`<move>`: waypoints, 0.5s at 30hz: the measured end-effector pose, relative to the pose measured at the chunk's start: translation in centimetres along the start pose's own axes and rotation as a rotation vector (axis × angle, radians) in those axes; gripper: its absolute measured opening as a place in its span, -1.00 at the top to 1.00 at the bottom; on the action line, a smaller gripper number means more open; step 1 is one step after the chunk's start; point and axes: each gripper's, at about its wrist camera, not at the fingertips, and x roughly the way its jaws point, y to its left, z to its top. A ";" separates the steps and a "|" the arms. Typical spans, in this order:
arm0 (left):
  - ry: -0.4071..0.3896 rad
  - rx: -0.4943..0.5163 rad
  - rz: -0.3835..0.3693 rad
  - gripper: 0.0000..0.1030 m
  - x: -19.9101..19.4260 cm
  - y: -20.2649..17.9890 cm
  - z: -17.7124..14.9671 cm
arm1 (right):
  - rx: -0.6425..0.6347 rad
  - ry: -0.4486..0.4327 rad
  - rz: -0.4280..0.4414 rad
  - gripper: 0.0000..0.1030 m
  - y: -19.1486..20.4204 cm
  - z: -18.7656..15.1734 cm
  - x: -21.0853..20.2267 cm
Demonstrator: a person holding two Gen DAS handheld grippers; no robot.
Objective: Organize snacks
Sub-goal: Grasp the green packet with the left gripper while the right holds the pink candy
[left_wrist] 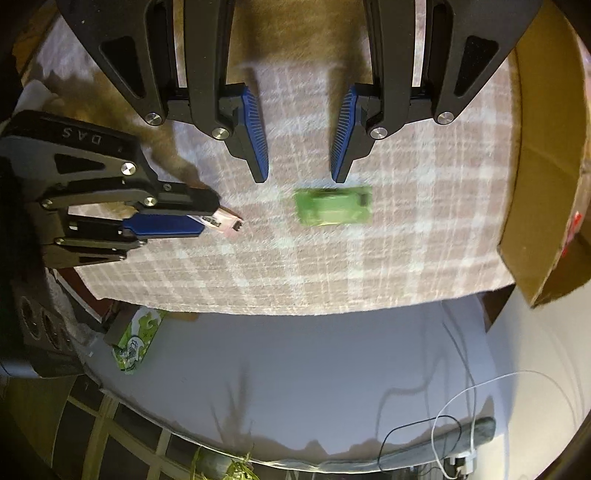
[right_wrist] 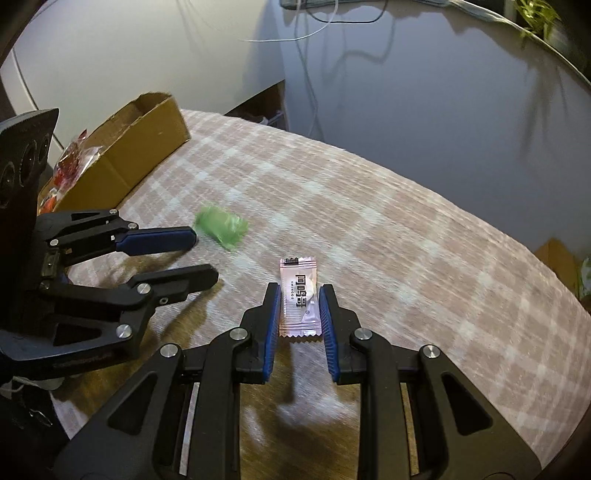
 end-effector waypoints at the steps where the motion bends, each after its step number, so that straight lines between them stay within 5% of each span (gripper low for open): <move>1: 0.000 -0.003 0.007 0.34 0.2 -0.2 0.3 | 0.002 -0.002 -0.004 0.57 -0.1 0.0 0.0; 12: -0.073 -0.088 0.021 0.24 -1.0 2.2 2.0 | 0.007 -0.029 -0.001 0.57 -0.2 -0.6 -0.3; 15: -0.052 -0.065 -0.020 -0.06 -0.2 2.3 2.3 | 0.009 -0.034 0.005 0.57 -0.3 -0.6 -0.4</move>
